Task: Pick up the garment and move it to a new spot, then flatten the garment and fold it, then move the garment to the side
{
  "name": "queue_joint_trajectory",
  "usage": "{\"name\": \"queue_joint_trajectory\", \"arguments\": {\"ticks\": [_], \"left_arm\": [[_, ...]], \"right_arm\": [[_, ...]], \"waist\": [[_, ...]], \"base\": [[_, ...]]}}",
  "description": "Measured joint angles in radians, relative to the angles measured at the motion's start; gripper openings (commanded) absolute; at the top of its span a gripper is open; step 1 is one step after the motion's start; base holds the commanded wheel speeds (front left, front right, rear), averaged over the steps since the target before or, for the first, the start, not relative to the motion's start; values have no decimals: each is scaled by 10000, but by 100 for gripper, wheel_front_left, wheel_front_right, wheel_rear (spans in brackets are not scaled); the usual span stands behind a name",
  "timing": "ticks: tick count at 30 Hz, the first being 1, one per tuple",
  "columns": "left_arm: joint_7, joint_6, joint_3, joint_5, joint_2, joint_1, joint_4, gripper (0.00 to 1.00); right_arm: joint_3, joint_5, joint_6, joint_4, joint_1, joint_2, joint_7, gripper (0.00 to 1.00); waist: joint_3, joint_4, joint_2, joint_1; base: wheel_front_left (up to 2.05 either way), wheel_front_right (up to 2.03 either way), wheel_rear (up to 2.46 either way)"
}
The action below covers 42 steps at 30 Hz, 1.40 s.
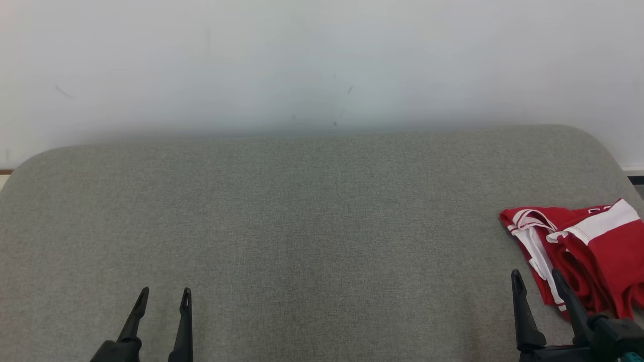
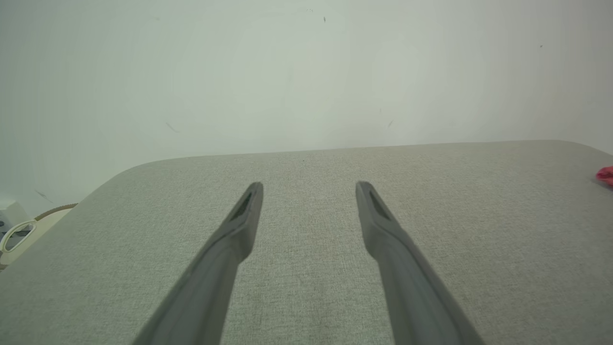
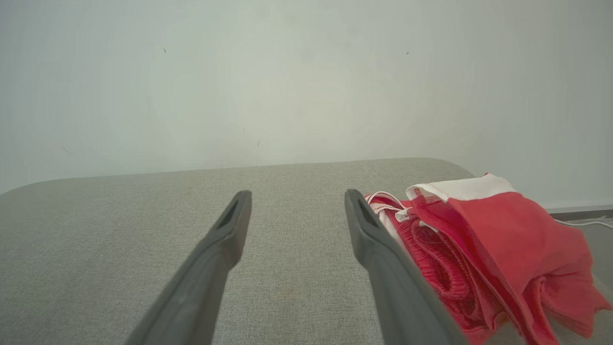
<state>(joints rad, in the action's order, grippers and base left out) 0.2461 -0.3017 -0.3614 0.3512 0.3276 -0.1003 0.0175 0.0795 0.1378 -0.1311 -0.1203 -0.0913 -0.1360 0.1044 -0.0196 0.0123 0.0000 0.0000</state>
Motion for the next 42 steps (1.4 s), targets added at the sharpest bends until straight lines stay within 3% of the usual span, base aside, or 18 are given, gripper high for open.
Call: {"name": "queue_joint_trajectory", "arguments": {"ticks": [7, 8, 14, 42], "left_arm": [[0, -31, 2, 102, -12, -6, 61, 100], [0, -23, -23, 104, -46, 31, 123, 0], [0, -142, -111, 639, -267, 139, 226, 0], [19, 98, -362, 6167, -1158, -2647, 2086, 0]], "right_arm": [[4, 59, 0, 10, -5, 8, 0, 100], [4, 59, 0, 105, -19, 19, 0, 0], [-412, 389, 0, 777, 133, 8, -422, 0], [-4474, 2698, 0, 5599, 4380, -1758, -3150, 0]], "waist": [[-2, 42, 0, 0], [-3, 41, 0, 0], [4, 31, 0, 0], [32, -38, 1, 0]], "base": [[0, 0, 0], [0, 0, 0], [0, 0, 0], [0, 0, 0]]}}
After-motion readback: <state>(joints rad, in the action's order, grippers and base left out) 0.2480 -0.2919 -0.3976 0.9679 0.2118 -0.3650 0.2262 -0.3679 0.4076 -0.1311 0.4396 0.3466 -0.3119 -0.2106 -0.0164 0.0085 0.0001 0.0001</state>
